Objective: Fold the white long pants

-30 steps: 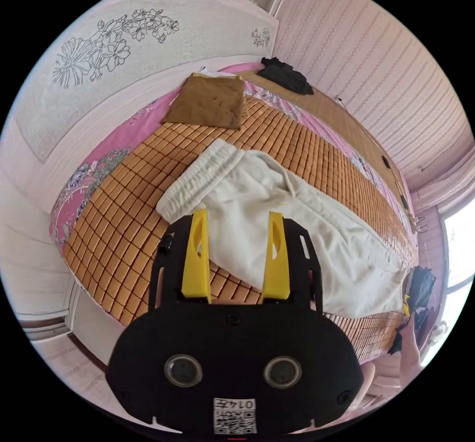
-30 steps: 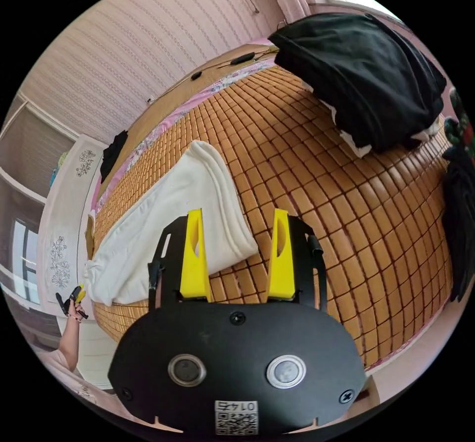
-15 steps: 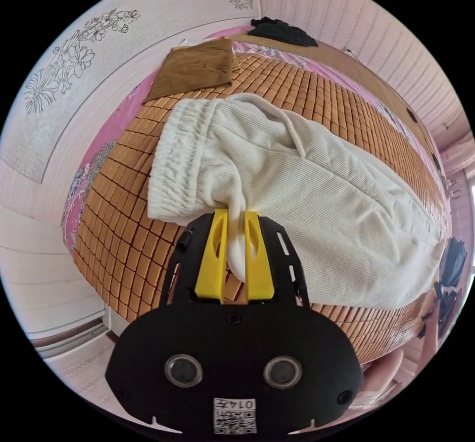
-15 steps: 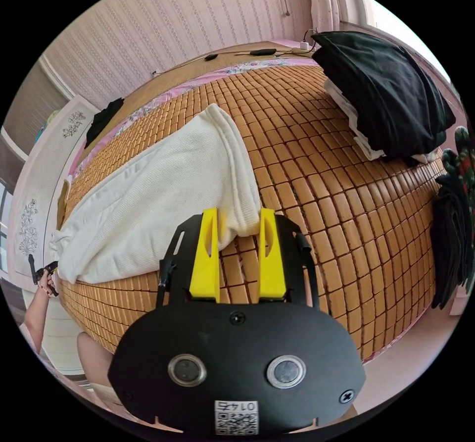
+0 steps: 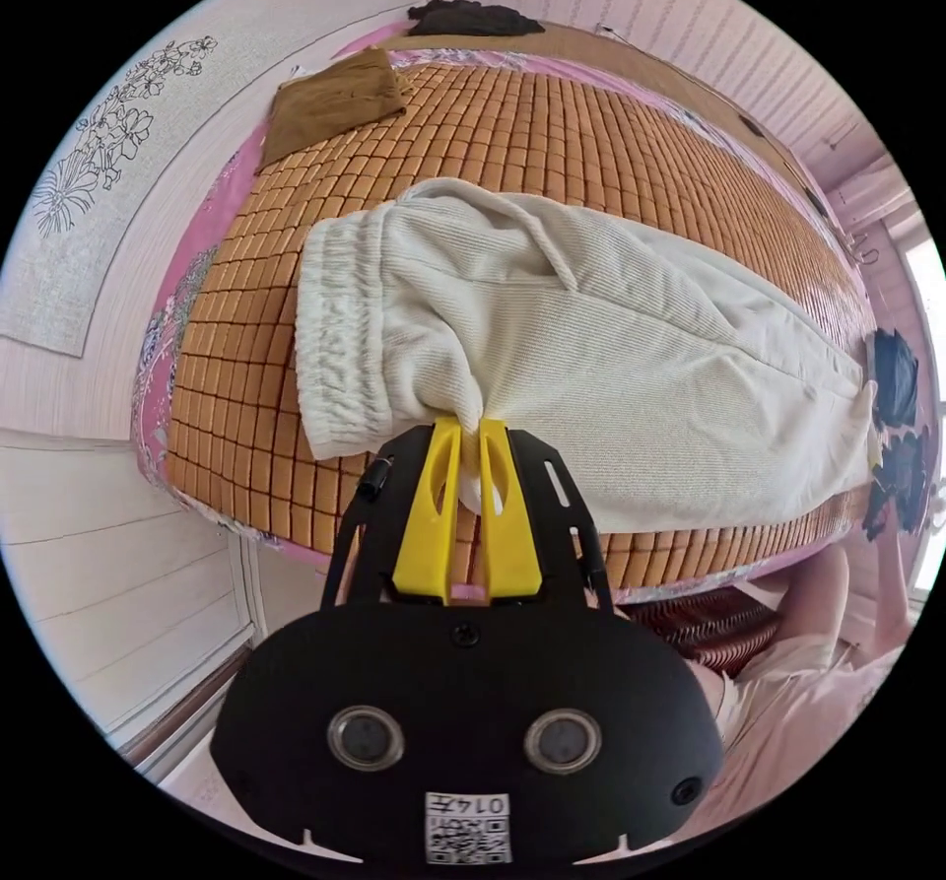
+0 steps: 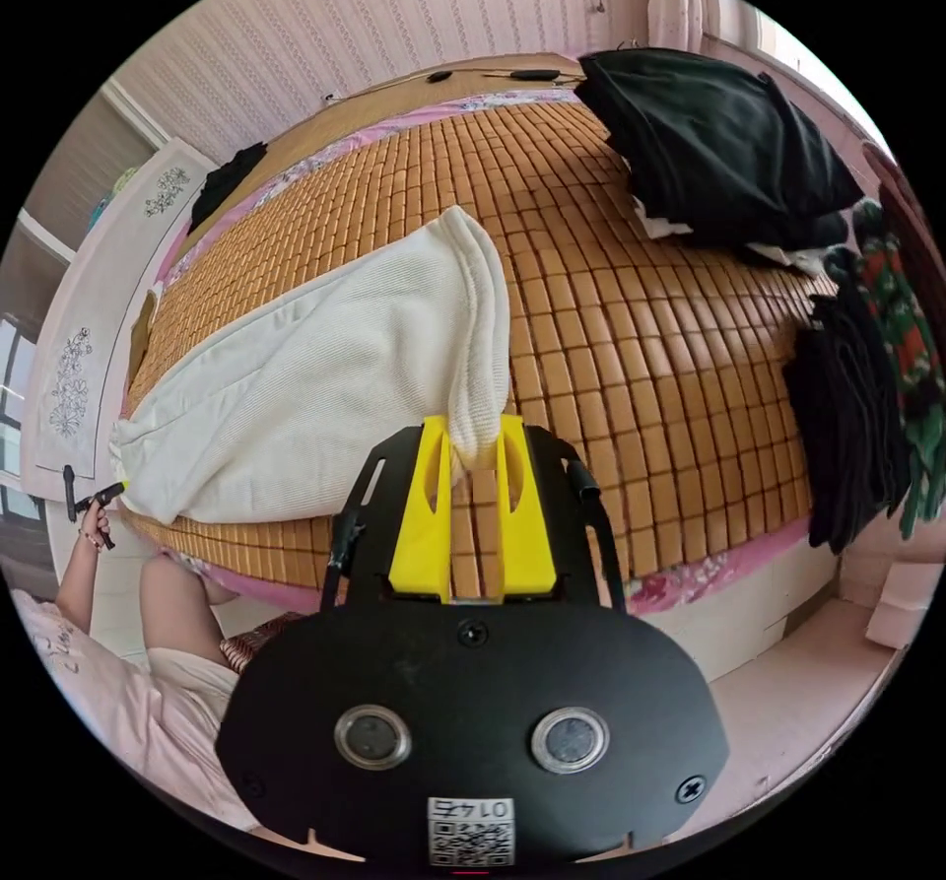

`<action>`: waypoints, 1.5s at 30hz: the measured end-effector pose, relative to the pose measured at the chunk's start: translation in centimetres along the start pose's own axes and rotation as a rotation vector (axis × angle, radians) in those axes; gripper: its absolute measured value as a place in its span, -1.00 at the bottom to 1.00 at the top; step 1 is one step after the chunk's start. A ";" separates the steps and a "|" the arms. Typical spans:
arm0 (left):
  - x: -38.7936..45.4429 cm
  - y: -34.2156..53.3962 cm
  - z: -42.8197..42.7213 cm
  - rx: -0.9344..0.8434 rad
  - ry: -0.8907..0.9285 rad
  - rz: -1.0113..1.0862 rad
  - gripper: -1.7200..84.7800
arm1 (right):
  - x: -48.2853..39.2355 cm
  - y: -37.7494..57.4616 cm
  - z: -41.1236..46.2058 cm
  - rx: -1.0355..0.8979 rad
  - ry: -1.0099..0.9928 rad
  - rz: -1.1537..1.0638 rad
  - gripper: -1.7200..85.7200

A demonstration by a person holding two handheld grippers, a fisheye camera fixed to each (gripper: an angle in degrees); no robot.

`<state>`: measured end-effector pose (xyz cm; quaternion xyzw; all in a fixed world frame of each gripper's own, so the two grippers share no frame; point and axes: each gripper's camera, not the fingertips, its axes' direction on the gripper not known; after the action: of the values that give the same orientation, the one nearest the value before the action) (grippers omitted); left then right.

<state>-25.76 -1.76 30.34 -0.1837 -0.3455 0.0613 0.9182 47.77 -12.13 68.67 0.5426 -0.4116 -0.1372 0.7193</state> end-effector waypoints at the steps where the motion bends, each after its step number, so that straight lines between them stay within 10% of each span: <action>1: 1.0 1.8 0.3 -0.013 -0.004 0.016 -0.88 | 0.3 1.2 -0.5 -0.003 0.011 0.004 -0.79; 11: 7.8 10.2 -1.9 -0.056 -0.273 0.225 -0.75 | 1.3 10.9 -7.9 0.142 0.394 0.054 -0.79; 15: 12.6 9.4 -5.3 0.090 -0.339 0.371 -0.77 | -0.7 9.1 -8.2 0.211 0.256 -0.062 -0.70; 26: 42.8 4.7 3.8 0.132 0.340 0.985 -0.66 | 5.1 7.7 -4.8 0.161 -0.041 0.092 -0.84; 35: 55.9 6.4 7.9 0.249 0.100 1.397 -0.70 | 7.3 18.9 -16.7 0.471 -0.233 0.051 -0.87; 45: 57.3 8.0 1.9 0.143 0.320 1.677 -0.92 | 9.5 24.8 -22.9 0.558 -0.160 -0.063 -0.88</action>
<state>16.24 19.89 63.71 -0.3266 0.0430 0.7152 0.6164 64.47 6.29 93.39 0.7193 -0.4718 -0.0832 0.5032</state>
